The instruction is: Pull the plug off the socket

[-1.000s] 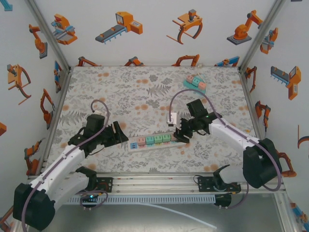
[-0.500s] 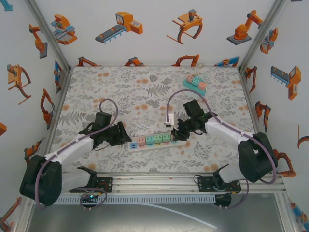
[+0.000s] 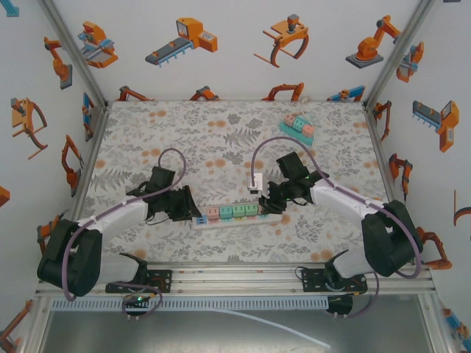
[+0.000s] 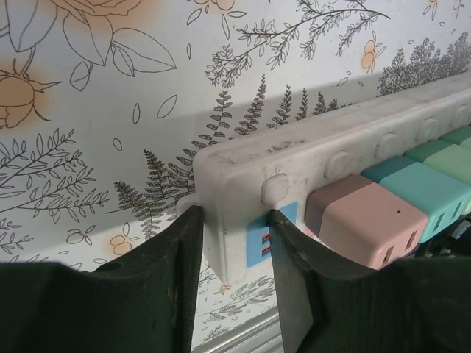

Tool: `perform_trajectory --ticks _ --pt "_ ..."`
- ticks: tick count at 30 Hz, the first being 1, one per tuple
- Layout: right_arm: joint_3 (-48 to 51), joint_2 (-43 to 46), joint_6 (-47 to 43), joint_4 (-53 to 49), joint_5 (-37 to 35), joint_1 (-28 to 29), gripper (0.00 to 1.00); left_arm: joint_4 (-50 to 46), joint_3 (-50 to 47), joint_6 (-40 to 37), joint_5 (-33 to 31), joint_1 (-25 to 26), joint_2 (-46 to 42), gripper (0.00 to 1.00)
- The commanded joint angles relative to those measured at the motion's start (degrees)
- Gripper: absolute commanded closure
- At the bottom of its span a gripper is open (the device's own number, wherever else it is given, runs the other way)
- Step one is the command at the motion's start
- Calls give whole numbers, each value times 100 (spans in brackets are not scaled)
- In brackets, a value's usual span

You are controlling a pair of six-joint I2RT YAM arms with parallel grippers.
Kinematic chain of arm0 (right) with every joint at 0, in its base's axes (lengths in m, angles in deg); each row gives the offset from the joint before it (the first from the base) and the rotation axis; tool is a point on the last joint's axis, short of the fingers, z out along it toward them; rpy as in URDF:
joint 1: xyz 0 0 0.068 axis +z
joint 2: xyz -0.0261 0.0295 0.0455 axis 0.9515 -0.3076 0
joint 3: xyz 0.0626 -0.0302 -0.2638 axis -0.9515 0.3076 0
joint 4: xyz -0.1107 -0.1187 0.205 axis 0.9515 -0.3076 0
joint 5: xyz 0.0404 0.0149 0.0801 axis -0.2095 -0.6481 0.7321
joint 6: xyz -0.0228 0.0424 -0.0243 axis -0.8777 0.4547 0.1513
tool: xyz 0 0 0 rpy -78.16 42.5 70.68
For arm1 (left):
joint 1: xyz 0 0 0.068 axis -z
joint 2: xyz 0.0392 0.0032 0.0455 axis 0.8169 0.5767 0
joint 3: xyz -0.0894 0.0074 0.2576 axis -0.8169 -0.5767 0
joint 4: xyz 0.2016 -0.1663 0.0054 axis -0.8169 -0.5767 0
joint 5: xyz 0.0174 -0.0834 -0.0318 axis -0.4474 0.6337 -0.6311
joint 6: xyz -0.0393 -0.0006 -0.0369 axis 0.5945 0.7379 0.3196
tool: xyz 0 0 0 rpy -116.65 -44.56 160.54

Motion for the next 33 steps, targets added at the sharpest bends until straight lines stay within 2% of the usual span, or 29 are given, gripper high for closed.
perform_trajectory --ticks 1,5,8,14,24,33 --pt "-170 110 194 174 327 114 73 -643 71 -258 -909 120 233 60" --pt "-319 185 339 53 252 123 76 -902 190 -382 -1491 274 503 60" --pt "-503 153 408 -186 260 138 78 -960 287 -400 -1612 341 676 60" --pt "-646 169 -1 -619 -501 499 79 -1104 463 -377 -1890 469 892 60" --pt "-710 147 555 -487 -140 496 80 -1240 499 -280 -2222 508 895 61" --pt "-563 283 744 -316 -189 466 81 -1249 535 -250 -2297 542 954 61"
